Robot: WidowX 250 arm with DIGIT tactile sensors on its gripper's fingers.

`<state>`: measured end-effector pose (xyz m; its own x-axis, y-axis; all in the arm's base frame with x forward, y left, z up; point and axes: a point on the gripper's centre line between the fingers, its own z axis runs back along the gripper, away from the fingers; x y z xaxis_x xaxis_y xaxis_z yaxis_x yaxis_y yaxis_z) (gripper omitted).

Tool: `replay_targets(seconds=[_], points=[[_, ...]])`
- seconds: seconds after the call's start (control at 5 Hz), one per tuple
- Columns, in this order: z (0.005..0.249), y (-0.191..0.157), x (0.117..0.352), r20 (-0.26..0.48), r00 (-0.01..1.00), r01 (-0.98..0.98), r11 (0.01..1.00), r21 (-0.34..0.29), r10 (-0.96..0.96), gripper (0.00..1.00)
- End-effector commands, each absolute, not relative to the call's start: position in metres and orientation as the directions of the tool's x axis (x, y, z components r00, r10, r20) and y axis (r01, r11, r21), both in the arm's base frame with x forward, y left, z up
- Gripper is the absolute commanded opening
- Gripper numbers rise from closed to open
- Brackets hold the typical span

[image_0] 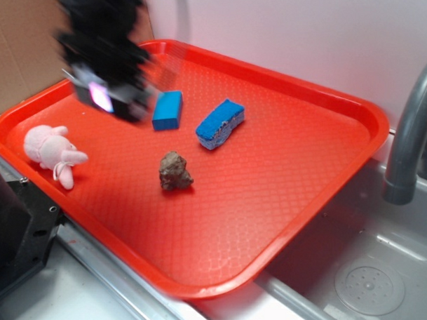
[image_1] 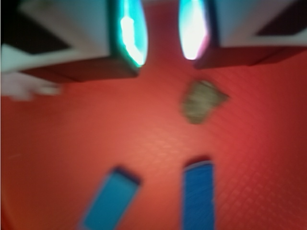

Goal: Grab the rock.

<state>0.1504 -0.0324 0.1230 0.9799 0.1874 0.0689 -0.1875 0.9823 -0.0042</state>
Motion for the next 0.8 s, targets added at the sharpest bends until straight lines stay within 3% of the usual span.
replay_targets(seconds=[0.0, 0.2, 0.6], points=[[0.149, -0.001, 0.154, 0.071, 0.967, -0.247, 0.969, 0.029, 0.244, 0.00], [0.129, -0.024, 0.170, 0.072, 0.989, -0.131, 0.990, 0.056, 0.127, 1.00], [0.076, -0.097, 0.177, 0.106, 0.979, 0.178, 0.984, 0.004, -0.177, 1.00]])
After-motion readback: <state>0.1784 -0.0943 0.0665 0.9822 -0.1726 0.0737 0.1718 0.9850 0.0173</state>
